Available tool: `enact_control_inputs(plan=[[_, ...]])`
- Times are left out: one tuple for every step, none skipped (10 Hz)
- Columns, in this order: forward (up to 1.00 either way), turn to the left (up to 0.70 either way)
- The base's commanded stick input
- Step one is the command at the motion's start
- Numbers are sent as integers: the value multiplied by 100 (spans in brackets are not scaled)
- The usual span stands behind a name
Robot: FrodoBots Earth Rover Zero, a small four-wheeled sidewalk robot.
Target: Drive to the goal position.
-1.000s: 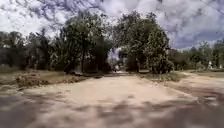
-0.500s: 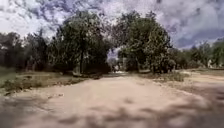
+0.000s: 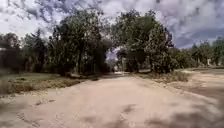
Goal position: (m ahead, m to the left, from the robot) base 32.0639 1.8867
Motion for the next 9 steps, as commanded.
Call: enact_control_inputs(plan=[[85, 0], [85, 0], [85, 0], [85, 0], [85, 0], [85, 0], [85, 0], [85, 0], [85, 0]])
